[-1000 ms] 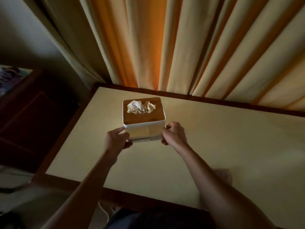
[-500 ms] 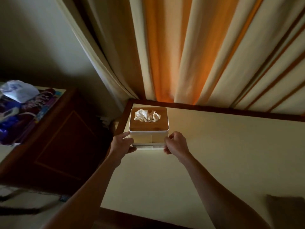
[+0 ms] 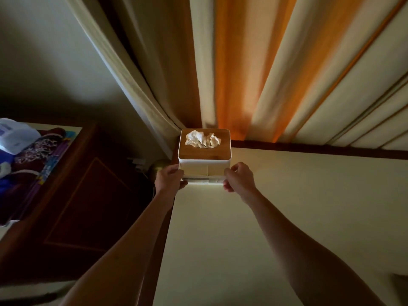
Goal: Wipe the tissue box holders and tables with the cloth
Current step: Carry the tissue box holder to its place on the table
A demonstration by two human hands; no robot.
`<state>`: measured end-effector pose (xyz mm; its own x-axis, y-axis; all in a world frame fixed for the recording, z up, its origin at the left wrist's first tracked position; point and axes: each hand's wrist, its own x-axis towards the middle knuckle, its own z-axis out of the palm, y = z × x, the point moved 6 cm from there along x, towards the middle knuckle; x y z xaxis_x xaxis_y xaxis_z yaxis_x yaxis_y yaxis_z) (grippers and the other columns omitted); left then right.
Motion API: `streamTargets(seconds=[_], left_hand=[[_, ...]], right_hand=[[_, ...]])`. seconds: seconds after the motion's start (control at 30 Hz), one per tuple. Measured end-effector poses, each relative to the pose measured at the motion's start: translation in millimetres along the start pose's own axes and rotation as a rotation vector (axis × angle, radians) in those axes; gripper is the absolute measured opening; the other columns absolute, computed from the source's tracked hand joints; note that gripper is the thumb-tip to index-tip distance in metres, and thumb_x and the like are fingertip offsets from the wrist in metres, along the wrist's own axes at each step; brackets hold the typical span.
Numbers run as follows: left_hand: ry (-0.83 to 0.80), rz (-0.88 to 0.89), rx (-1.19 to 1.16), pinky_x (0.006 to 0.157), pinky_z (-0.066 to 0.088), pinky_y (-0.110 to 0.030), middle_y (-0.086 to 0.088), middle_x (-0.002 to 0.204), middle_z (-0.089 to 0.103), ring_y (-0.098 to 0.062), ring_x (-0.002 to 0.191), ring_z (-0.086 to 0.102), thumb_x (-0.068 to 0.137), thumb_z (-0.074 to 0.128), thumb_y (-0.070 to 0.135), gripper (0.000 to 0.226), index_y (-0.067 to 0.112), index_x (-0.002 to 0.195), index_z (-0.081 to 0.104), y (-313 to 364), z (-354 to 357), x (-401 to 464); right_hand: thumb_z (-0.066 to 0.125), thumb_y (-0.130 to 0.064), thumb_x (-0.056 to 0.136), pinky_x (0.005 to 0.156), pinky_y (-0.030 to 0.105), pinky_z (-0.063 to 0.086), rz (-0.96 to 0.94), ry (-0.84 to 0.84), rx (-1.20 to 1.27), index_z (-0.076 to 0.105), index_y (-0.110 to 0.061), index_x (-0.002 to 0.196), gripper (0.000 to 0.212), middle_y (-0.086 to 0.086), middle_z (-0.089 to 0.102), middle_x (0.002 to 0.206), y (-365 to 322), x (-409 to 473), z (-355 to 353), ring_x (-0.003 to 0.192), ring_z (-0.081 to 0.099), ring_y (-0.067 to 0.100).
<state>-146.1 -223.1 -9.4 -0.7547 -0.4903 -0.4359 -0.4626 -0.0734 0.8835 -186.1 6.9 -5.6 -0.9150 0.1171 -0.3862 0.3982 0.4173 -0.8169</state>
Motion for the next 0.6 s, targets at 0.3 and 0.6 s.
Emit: streamTargets(seconds=[0.3,0.6], left_hand=[[-0.01,0.005,-0.058,0.078,0.061,-0.035,-0.005,0.09,0.068,-0.02,0.079,0.071,0.093,0.067,0.022,0.018,0.01,0.107,0.07,-10,0,6],[-0.069,-0.016,-0.077,0.075,0.061,-0.029,-0.008,0.096,0.069,-0.02,0.081,0.071,0.095,0.064,0.023,0.021,0.009,0.109,0.068,-17,2,-4]], right_hand=[[0.052,-0.016,0.09,0.051,0.029,0.054,0.057,-0.03,0.088,0.05,-0.013,0.09,0.003,0.016,0.072,0.075,4,6,4,0.049,0.064,0.021],[0.055,-0.018,0.091,0.049,0.026,0.051,0.051,-0.067,0.093,0.051,-0.012,0.091,0.007,0.015,0.072,0.075,10,-2,-3,0.051,0.064,0.019]])
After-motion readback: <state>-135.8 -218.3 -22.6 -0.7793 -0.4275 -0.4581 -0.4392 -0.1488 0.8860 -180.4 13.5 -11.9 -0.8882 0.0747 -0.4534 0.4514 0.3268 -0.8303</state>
